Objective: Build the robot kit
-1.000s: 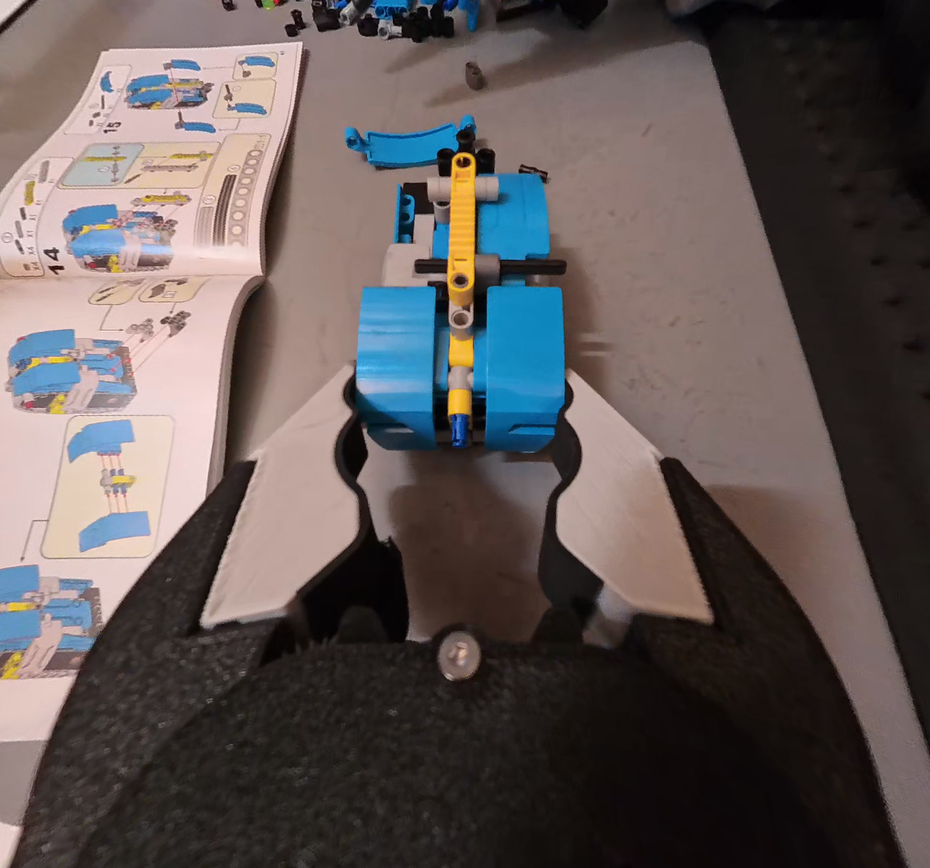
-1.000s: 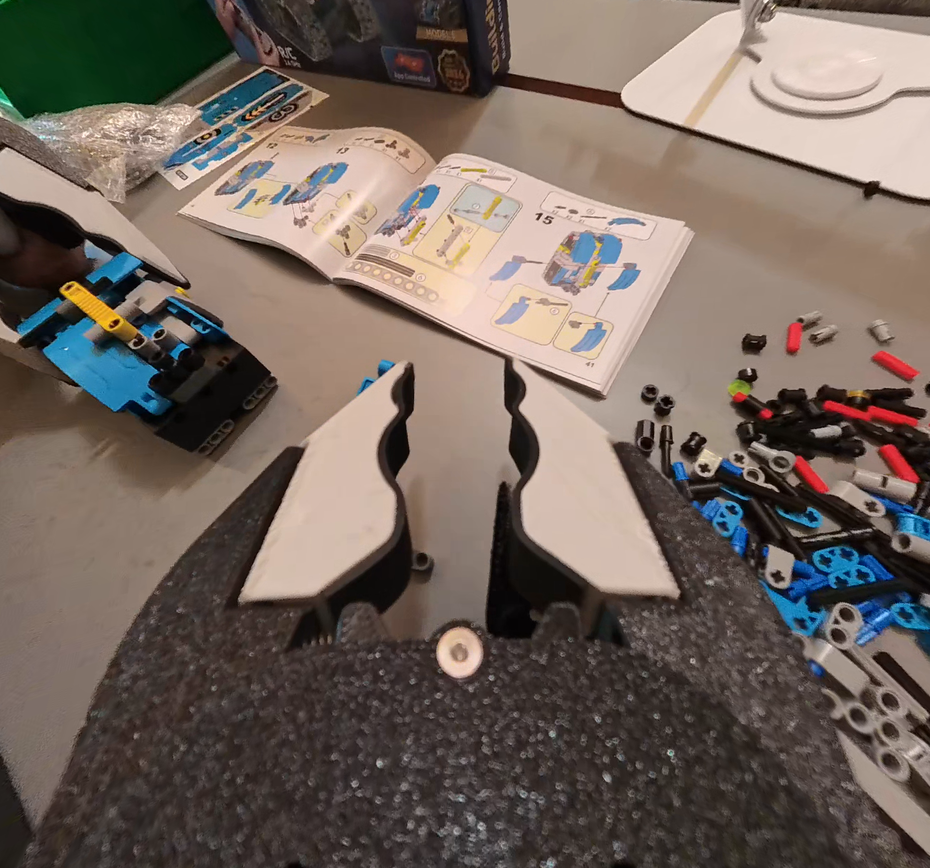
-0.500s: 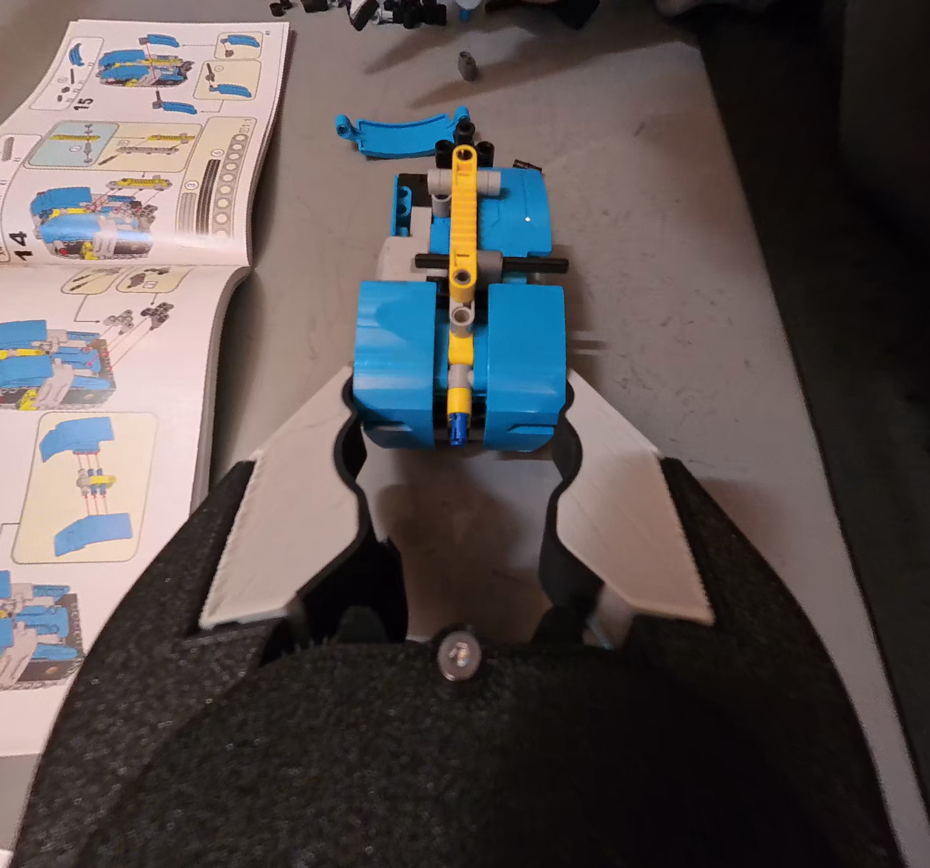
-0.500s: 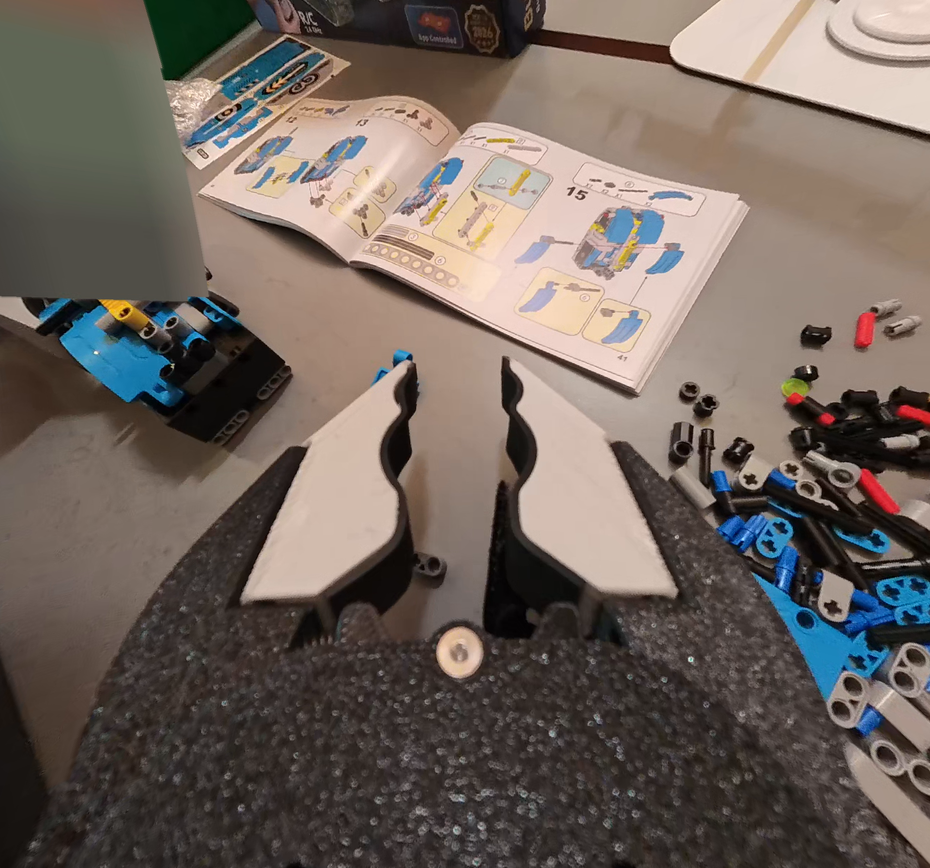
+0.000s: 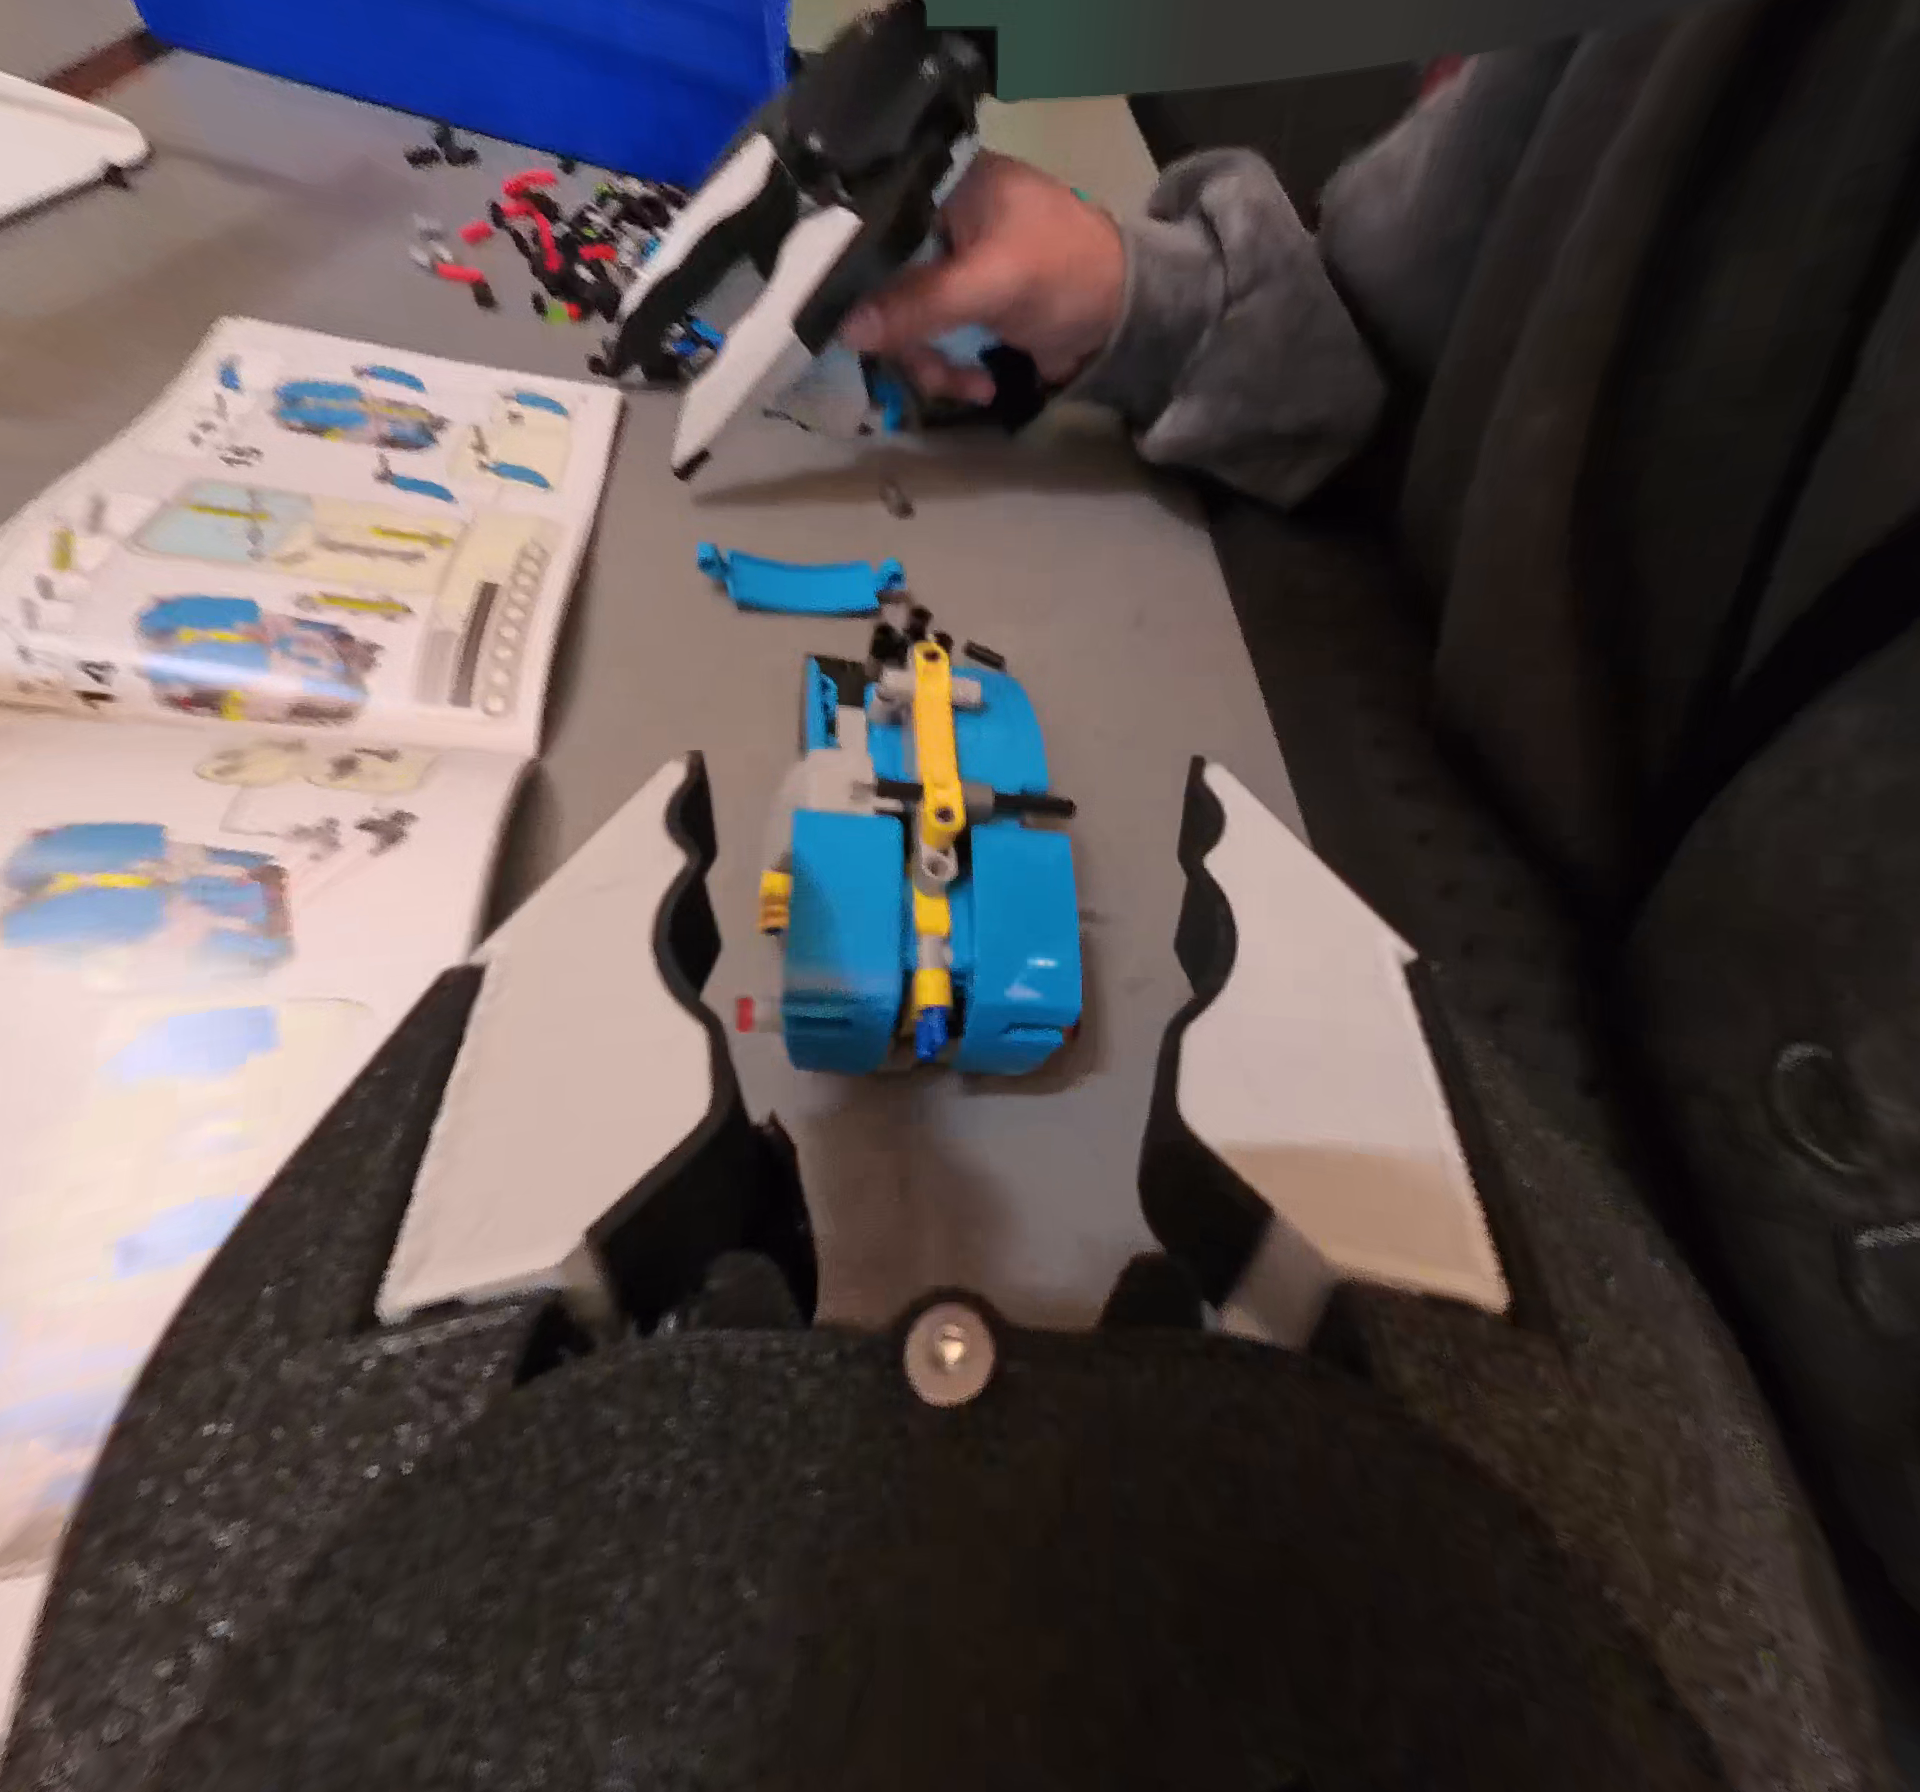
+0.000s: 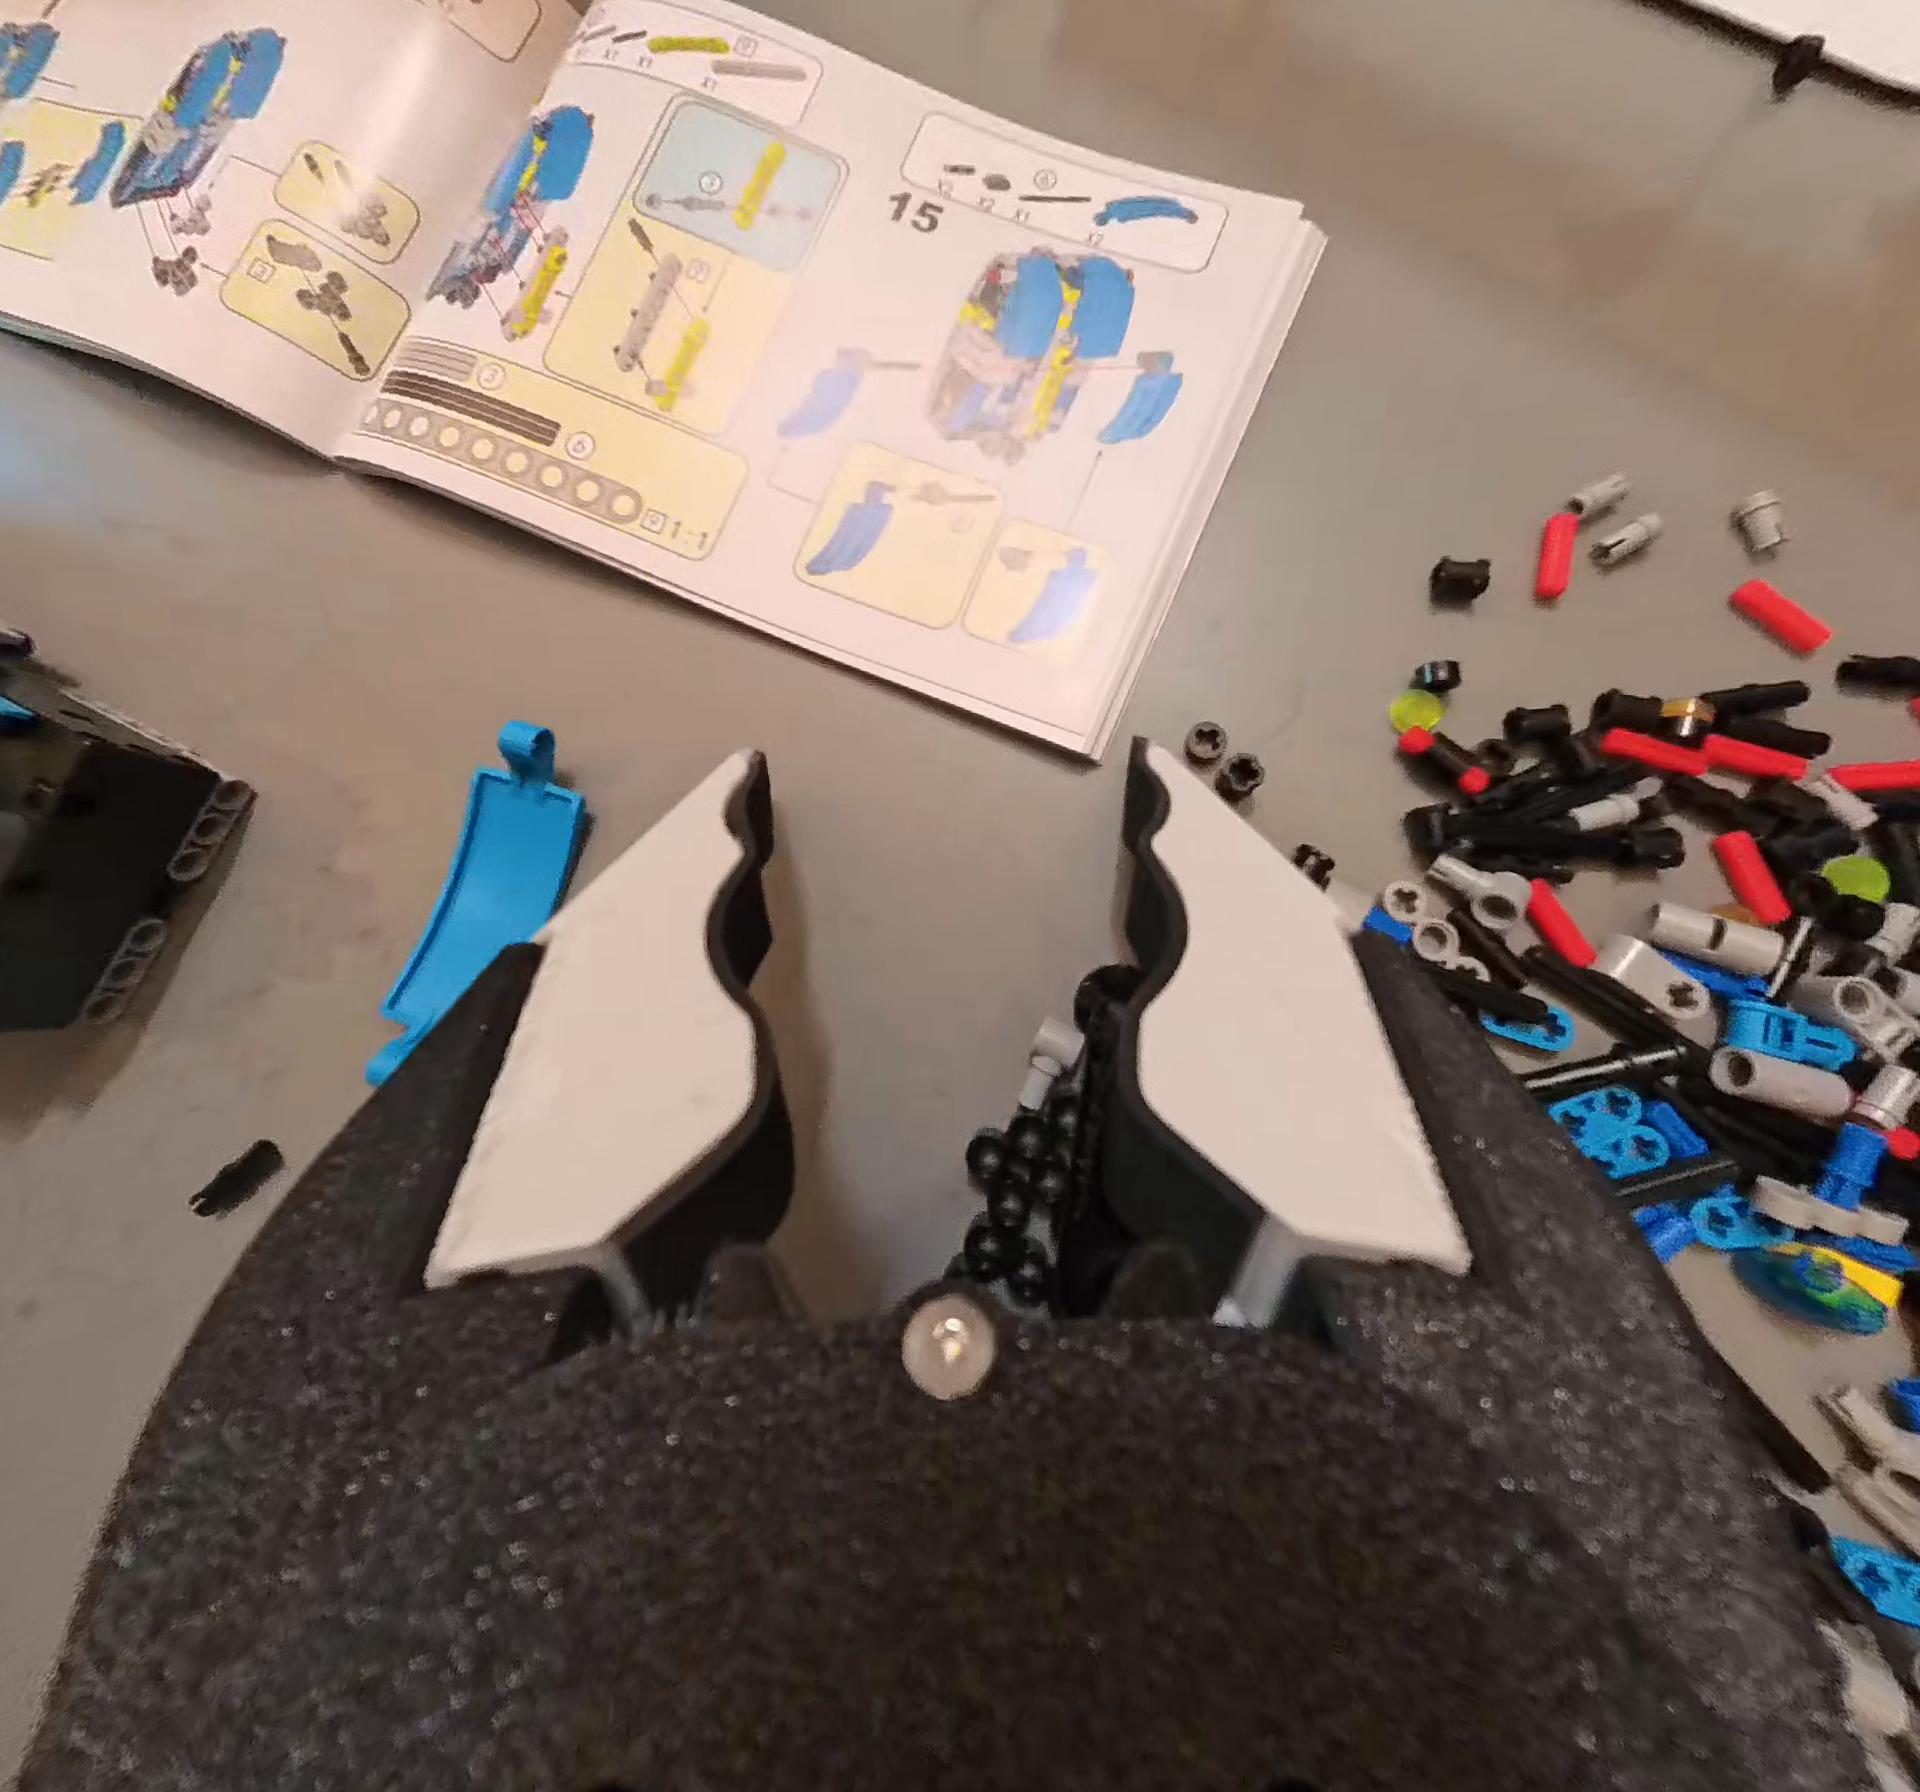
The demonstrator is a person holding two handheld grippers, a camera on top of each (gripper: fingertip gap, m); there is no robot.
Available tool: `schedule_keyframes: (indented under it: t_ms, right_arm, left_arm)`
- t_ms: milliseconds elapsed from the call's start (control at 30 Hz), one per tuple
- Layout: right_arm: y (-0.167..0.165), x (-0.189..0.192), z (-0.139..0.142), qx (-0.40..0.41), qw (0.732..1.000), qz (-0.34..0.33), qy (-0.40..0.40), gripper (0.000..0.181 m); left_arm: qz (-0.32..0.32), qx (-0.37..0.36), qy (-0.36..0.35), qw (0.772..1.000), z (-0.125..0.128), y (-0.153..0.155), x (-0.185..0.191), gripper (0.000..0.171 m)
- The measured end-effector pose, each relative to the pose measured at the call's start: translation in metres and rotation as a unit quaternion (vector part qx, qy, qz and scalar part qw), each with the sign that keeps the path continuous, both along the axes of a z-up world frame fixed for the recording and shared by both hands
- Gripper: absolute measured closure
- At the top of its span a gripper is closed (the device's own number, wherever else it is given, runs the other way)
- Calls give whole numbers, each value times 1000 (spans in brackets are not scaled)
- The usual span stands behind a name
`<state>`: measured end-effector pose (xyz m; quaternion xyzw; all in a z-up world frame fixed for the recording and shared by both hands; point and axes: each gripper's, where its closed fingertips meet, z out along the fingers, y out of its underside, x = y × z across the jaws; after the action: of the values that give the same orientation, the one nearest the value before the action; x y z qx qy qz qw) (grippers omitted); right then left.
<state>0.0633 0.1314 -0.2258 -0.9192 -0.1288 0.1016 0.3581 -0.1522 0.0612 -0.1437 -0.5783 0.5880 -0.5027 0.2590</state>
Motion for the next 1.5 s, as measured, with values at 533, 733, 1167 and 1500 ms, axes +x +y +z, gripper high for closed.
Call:
schedule_keyframes:
  t_ms: [533,733,1167,1500]
  right_arm:
    - [4,-16,2,6,999,19,30,116]
    - [13,-44,4,0,996,53,67,114]
    - [24,-99,13,8,988,121,99,114]
    - [19,-123,33,101,972,206,54,115]
  left_arm:
    - [184,99,224,952,-69,129,95,136]
    - [182,93,222,953,-74,124,99,127]
    - [180,121,190,957,-52,117,99,101]
    - [236,193,188,933,-39,136,73,102]
